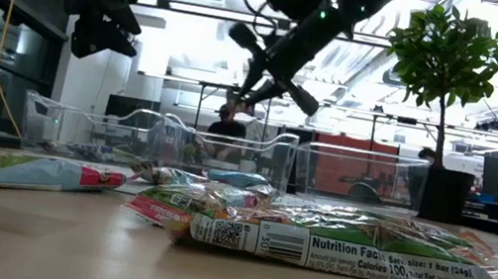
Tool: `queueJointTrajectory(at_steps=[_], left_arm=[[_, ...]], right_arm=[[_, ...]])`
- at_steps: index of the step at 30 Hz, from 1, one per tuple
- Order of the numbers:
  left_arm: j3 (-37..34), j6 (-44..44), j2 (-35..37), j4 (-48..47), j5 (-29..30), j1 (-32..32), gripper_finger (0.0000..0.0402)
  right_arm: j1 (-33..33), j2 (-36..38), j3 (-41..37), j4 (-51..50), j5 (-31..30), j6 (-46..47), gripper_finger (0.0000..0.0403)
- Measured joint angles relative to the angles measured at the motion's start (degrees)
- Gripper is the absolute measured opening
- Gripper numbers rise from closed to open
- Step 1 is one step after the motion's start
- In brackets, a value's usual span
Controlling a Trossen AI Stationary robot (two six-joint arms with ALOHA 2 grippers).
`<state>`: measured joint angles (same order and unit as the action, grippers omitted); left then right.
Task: Pick and place Granola Bars by type
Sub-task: Put the red granola bar into the middle transparent bin
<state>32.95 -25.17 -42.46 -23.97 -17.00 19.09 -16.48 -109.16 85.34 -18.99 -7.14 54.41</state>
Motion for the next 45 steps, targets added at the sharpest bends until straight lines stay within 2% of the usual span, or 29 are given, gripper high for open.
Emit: queueJointTrajectory(at_steps=[6,10,14,27,33,37,40,42,45], left_arm=[[0.0,0.0,0.0,-0.1,0.0,0.0,0.0179],[0.0,0.0,0.0,-0.2,0.0,0.0,0.0179],[0.0,0.0,0.0,-0.2,0.1,0.0,0.0179],[0.0,0.0,0.0,-0.2,0.1,0.0,0.0179],[0.0,0.0,0.0,-0.2,0.1,0.0,0.0179],[0.0,0.0,0.0,-0.2,0.0,0.0,0.0179],[0.0,0.0,0.0,-0.2,0.0,0.0,0.0179],[0.0,0.0,0.0,-0.2,0.1,0.0,0.0179],[0.0,0.0,0.0,-0.2,0.1,0.0,0.0179]], right_arm=[[-8.7,-0.3,0.0,1.2,3.0,-6.6,0.0028],[-12.0,-0.3,0.0,1.2,6.7,-9.1,0.0029],[-12.5,-0.3,0.0,0.7,8.5,-11.2,0.0046],[-12.3,-0.3,0.1,2.0,9.1,-19.2,0.0141],[-10.5,-0.1,0.1,12.6,17.7,-26.7,0.0166],[-7.5,1.0,0.1,19.2,28.3,-32.5,0.0172],[-3.8,1.7,0.2,20.2,36.2,-35.1,0.0174],[-0.9,2.0,0.2,18.3,37.5,-35.8,0.0174],[3.7,2.5,0.2,13.4,36.1,-36.2,0.0174]])
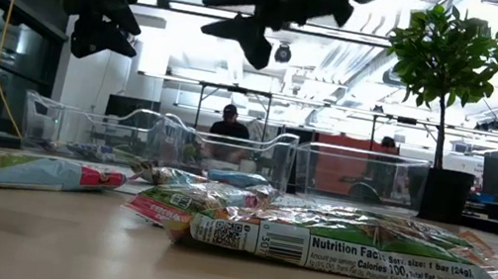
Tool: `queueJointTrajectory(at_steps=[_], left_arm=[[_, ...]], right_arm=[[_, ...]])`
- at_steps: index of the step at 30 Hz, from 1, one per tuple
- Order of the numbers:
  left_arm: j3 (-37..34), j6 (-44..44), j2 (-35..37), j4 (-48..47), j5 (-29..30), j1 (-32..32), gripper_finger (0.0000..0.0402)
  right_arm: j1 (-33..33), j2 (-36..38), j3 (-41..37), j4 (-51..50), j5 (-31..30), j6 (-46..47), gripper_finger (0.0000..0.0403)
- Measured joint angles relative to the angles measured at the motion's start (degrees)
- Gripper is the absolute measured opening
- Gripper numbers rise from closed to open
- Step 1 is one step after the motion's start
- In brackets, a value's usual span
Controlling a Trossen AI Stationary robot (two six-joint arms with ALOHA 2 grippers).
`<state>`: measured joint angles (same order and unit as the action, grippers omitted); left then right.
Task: Pick and place Granola Bars by type
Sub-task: Put the red granola bar into the middle transparent bin
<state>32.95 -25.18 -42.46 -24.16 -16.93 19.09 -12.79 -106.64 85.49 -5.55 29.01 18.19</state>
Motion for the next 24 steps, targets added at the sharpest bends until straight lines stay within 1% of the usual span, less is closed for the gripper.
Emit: queueJointTrajectory(at_steps=[3,5,7,11,15,17,20,22,24], left_arm=[[0.0,0.0,0.0,0.0,0.0,0.0,0.0179],[0.0,0.0,0.0,0.0,0.0,0.0,0.0179],[0.0,0.0,0.0,0.0,0.0,0.0,0.0179],[0.0,0.0,0.0,0.0,-0.1,0.0,0.0179],[0.0,0.0,0.0,0.0,-0.3,0.0,0.0179],[0.0,0.0,0.0,0.0,-0.3,0.0,0.0179],[0.0,0.0,0.0,0.0,-0.3,0.0,0.0179],[0.0,0.0,0.0,0.0,-0.3,0.0,0.0179],[0.0,0.0,0.0,0.0,-0.5,0.0,0.0179]], right_arm=[[4.8,0.3,0.0,-5.1,-3.2,-0.2,0.0174],[7.9,0.3,0.0,-8.7,-7.9,2.6,0.0174],[10.7,0.3,0.0,-12.3,-12.7,8.7,0.0174],[15.5,0.3,0.0,-19.4,-24.2,28.0,0.0174],[20.3,0.3,0.0,-25.2,-34.9,44.9,0.0174],[22.5,0.2,0.0,-27.4,-39.4,50.3,0.0173],[25.4,-0.3,-0.1,-29.4,-44.6,57.2,0.0173],[27.2,-0.5,-0.1,-30.1,-46.6,60.9,0.0173],[28.8,-1.0,-0.1,-31.2,-47.1,63.0,0.0173]])
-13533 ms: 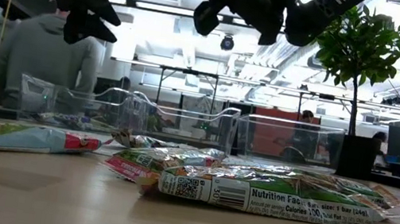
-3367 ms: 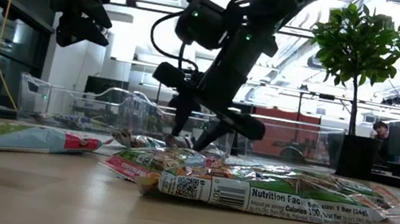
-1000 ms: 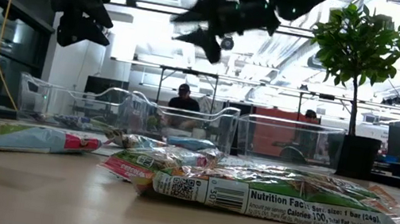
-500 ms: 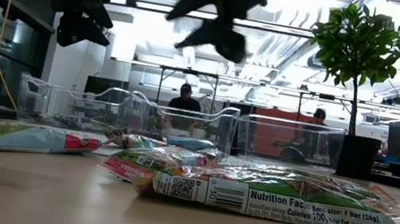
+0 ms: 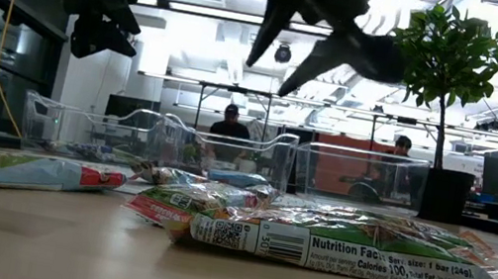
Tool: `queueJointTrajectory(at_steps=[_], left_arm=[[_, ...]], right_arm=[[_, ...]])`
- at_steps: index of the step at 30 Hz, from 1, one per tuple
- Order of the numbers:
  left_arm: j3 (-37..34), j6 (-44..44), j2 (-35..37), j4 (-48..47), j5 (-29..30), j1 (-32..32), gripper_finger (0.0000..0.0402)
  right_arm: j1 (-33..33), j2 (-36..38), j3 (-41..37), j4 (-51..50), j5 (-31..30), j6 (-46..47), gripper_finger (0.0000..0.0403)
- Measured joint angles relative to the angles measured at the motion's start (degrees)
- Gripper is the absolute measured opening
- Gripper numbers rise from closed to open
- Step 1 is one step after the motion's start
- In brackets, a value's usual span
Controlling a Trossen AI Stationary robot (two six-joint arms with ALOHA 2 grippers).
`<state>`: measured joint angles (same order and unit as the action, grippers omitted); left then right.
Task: Pick and place Granola Bars by type
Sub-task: Put the red granola bar into the middle transparent bin
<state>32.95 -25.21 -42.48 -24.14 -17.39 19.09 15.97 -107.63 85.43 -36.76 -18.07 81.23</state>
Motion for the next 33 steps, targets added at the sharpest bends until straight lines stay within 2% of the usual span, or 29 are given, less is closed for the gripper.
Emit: queueJointTrajectory(at_steps=[6,10,15,18,29,33], left_arm=[[0.0,-0.6,0.0,0.3,-0.1,0.0,0.0179],[0.0,-0.5,0.0,0.0,0.6,0.0,0.0179],[0.0,-0.6,-0.2,0.1,1.9,0.0,0.0179],[0.0,-0.5,-0.2,0.0,1.8,0.0,0.0179],[0.0,-0.5,-0.2,-1.0,1.1,0.0,0.0179],[0.0,0.9,-0.2,-1.4,1.4,0.0,0.0179]], right_arm=[[3.6,-2.0,0.0,0.5,1.0,8.5,0.0173],[5.7,-4.5,0.0,4.5,0.1,8.6,0.0173],[7.0,-8.1,0.0,9.2,3.8,10.5,0.0173],[7.0,-9.5,0.0,10.6,4.1,12.7,0.0177],[5.4,-10.6,0.0,10.0,4.6,13.4,0.0233],[4.3,-12.8,0.0,12.1,7.1,13.3,0.0245]])
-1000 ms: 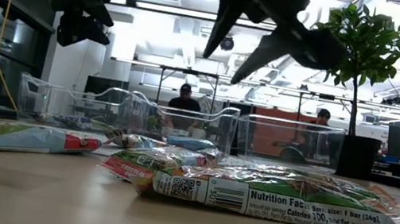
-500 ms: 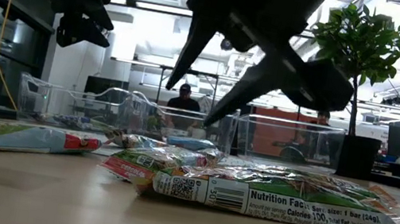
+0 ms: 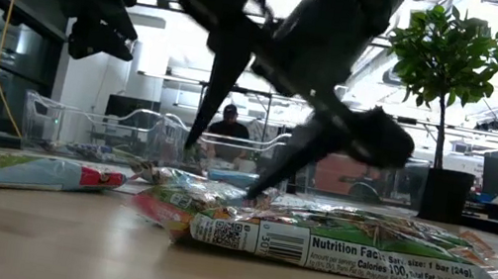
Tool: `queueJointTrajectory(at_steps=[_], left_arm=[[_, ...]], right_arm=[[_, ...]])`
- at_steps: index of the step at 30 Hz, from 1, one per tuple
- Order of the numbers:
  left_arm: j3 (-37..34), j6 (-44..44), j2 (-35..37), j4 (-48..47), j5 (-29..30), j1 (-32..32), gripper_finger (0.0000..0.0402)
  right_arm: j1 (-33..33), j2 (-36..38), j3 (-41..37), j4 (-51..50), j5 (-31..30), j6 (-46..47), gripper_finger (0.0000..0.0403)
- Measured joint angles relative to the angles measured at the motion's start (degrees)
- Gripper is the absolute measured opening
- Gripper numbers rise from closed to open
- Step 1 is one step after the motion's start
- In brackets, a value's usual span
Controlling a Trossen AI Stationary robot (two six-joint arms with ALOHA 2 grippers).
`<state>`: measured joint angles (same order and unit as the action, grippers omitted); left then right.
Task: Pick and place Granola Bars by type
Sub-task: Put the red granola bar into the middle transparent bin
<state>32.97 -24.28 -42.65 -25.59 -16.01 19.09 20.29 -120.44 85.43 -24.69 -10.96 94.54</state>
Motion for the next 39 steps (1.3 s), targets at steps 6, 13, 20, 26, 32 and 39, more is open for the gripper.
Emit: queueJointTrajectory(at_steps=[6,13,20,26,32,39], left_arm=[[0.0,1.6,0.0,-0.3,0.1,0.0,0.0179],[0.0,1.6,0.0,-0.4,0.0,0.0,0.0179],[0.0,1.7,0.0,-0.4,0.0,0.0,0.0179],[0.0,2.1,0.0,-0.4,0.1,0.0,0.0179],[0.0,2.1,0.0,-0.4,0.7,0.0,0.0179],[0.0,2.1,0.0,-0.7,0.7,0.0,0.0179]], right_arm=[[-1.0,-2.8,0.1,2.0,3.0,1.9,0.0246],[-2.3,-3.1,0.1,2.2,4.5,3.0,0.0244],[-4.0,-3.2,0.1,2.1,7.9,3.0,0.0222],[-5.7,-3.3,0.0,2.4,9.7,1.2,0.0200],[-8.4,-3.8,0.0,4.8,10.4,-1.3,0.0197],[-9.2,-6.6,0.2,9.0,14.2,-2.0,0.0196]])
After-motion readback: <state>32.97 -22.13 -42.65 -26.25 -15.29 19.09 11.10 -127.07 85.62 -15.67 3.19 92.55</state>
